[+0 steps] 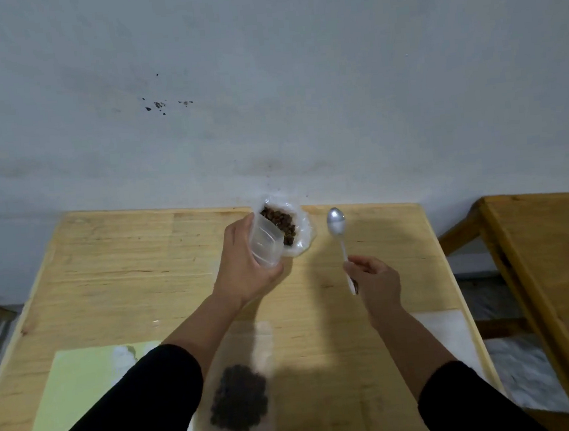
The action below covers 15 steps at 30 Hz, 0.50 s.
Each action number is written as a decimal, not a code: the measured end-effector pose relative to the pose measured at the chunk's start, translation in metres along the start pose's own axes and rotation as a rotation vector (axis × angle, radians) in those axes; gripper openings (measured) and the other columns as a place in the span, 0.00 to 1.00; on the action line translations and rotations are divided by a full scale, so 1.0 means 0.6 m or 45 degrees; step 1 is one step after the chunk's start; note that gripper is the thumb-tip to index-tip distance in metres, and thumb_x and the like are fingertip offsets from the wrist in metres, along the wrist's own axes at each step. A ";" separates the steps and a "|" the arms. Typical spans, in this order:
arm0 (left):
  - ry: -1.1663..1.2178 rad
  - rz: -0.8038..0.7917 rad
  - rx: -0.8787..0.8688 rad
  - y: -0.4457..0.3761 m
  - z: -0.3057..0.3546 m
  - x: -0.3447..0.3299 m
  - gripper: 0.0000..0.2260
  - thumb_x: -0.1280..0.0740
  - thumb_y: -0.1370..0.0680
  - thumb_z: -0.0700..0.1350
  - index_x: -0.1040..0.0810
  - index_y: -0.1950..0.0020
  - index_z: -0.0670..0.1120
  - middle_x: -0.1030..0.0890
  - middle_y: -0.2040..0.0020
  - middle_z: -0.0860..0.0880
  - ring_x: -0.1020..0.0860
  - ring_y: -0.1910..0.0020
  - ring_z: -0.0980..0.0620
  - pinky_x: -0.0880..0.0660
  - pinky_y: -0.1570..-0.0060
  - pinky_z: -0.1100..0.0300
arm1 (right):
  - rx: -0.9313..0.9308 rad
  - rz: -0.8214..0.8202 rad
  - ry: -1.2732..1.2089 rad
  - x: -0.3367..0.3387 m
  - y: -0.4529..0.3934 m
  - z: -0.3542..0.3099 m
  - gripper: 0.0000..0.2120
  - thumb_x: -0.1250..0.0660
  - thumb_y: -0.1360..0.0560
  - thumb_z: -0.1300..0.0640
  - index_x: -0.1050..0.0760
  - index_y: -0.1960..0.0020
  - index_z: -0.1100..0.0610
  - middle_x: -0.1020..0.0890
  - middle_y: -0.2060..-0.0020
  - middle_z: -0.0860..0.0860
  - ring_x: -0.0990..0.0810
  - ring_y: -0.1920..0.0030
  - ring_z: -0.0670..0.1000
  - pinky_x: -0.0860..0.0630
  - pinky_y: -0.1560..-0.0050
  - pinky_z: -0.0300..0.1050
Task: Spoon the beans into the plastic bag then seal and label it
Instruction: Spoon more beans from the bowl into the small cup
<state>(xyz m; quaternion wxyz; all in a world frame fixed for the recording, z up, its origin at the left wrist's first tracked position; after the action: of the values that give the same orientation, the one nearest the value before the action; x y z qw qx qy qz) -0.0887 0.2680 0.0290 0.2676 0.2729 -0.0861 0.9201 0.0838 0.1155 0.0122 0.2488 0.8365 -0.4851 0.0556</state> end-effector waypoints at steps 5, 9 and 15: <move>-0.029 0.086 -0.004 0.025 0.005 -0.029 0.43 0.22 0.36 0.46 0.41 0.27 0.46 0.36 0.33 0.48 0.37 0.38 0.59 0.41 0.40 0.72 | -0.055 0.029 0.141 0.008 -0.066 0.021 0.07 0.27 0.31 0.58 0.18 0.53 0.56 0.18 0.63 0.50 0.22 0.62 0.48 0.25 0.55 0.42; -0.056 0.132 0.034 0.041 0.009 -0.057 0.43 0.21 0.37 0.46 0.40 0.27 0.45 0.36 0.34 0.47 0.39 0.39 0.62 0.46 0.46 0.84 | -0.001 -0.009 0.301 0.011 -0.097 0.026 0.08 0.28 0.30 0.55 0.19 0.52 0.56 0.18 0.62 0.49 0.22 0.61 0.47 0.30 0.63 0.33; -0.101 0.168 0.033 0.053 0.034 -0.081 0.44 0.21 0.36 0.46 0.41 0.27 0.45 0.36 0.33 0.46 0.39 0.38 0.61 0.42 0.40 0.72 | 0.147 -0.065 0.523 0.014 -0.115 0.025 0.07 0.28 0.31 0.54 0.19 0.55 0.57 0.18 0.62 0.49 0.24 0.60 0.45 0.35 0.58 0.36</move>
<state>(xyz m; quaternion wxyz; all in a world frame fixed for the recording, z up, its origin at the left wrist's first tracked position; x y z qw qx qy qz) -0.0622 0.2133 0.0187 0.1992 0.3064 -0.1026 0.9251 0.1441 0.1297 -0.0230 0.2955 0.8324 -0.3989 0.2462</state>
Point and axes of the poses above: each hand's wrist, its own y-axis away from the middle knuckle, its own x-axis out of the back of the hand, z = x × y, the point moved 3 cm from there along -y, towards the middle knuckle
